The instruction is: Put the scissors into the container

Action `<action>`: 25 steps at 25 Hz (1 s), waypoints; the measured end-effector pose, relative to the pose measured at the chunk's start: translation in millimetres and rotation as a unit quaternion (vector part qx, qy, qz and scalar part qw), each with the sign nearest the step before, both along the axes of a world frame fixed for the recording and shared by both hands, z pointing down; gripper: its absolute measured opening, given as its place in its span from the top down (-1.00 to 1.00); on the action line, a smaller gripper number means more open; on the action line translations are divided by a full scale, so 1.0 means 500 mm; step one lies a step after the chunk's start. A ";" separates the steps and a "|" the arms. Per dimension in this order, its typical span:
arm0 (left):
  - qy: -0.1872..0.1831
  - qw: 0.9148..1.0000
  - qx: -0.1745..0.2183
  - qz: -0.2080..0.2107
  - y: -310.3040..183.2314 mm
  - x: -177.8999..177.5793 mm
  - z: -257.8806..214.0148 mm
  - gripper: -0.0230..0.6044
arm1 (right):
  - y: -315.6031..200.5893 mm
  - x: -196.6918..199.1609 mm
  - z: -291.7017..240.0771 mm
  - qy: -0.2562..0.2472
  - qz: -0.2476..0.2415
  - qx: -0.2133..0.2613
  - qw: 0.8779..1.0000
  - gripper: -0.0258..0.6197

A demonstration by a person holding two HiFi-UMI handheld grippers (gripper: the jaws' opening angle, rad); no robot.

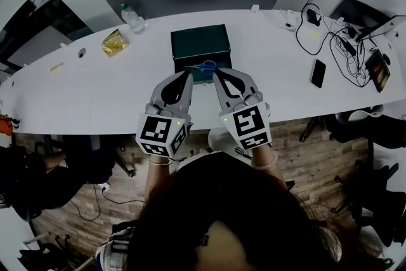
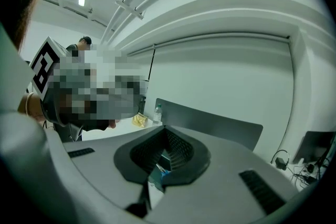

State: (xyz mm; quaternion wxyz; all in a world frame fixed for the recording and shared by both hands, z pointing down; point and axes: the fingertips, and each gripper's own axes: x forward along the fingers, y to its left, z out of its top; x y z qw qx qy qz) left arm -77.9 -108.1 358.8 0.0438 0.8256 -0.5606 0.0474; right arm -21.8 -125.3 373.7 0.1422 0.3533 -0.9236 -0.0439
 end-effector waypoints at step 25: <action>-0.009 1.000 -0.001 0.003 -0.039 -0.002 -0.002 0.88 | -0.030 -0.012 -0.004 0.001 -0.010 0.004 1.000 0.90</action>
